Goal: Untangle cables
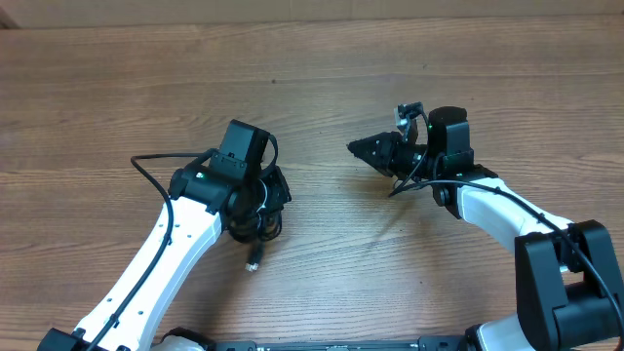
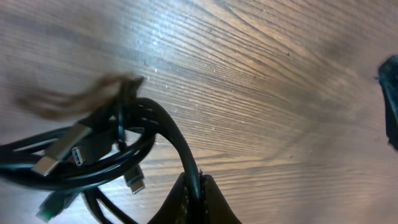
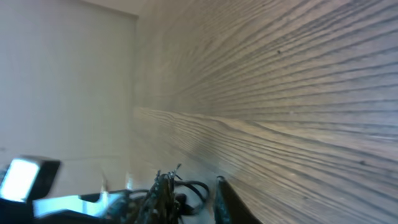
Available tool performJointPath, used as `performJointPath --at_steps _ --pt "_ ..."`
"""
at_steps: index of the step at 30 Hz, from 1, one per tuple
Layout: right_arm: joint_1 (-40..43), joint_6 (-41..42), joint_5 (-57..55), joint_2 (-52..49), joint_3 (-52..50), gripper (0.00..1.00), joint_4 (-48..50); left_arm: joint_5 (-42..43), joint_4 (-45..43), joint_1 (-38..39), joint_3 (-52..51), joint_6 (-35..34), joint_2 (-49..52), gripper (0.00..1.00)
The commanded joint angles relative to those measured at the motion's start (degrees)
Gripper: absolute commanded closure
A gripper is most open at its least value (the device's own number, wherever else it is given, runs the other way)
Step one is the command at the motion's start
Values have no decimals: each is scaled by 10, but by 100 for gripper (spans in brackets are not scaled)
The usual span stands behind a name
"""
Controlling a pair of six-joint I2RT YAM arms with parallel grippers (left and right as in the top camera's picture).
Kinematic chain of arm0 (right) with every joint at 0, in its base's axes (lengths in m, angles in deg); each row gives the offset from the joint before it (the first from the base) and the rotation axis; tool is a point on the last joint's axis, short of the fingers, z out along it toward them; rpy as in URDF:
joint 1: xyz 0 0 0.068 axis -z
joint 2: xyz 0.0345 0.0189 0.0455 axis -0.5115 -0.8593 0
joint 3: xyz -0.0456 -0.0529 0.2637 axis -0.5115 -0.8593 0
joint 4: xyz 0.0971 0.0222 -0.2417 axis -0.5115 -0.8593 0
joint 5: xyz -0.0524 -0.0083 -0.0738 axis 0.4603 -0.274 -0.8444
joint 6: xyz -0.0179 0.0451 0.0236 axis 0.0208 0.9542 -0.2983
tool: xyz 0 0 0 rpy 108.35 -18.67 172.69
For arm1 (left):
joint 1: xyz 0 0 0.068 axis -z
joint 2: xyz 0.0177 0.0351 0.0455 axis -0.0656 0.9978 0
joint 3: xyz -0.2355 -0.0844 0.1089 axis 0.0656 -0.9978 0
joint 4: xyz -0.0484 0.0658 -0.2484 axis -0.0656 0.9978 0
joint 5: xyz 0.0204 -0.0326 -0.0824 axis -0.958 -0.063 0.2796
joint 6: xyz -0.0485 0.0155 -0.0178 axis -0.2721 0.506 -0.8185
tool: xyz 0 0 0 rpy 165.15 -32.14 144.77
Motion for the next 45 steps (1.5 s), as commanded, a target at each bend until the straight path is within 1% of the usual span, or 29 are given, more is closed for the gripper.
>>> performJointPath --at_steps 1,4,8,12,15,16,20,24,28,31,34,36,42,45 --pt "-1 -61 -2 13 10 78 -9 -4 -3 0 -2 103 0 96" --pt "-6 -135 37 13 10 75 -10 -3 -4 0 -2 157 0 96" --pt "-29 -232 85 13 10 67 -13 -3 -5 0 -2 207 0 96" --pt "-61 -334 79 13 10 57 -42 -3 -5 0 -2 266 0 96" --pt "-87 -376 50 12 10 51 -60 -4 -5 0 -2 309 0 96" --pt "-96 -384 29 12 10 48 -66 -4 -5 0 -2 316 0 96" --pt "-132 -439 -37 9 10 44 -94 -6 -5 0 -2 320 0 96" --pt "-156 -489 -44 8 9 42 -101 -6 -5 0 -2 336 0 96" --pt "-172 -499 -105 7 9 41 -101 -6 -5 0 -2 383 0 96" --pt "-175 -506 -142 2 9 39 -101 -6 -5 0 -2 412 0 96" --pt "-175 -527 -143 -13 9 39 -100 -6 -5 0 -2 446 0 96" --pt "-175 -527 -143 -23 9 39 -96 -6 -5 0 -2 463 0 96" --pt "-175 -527 -141 -33 9 43 -83 -5 -9 0 -2 522 0 96" --pt "-175 -527 -141 -34 9 44 -74 -3 -19 0 -2 534 0 96"
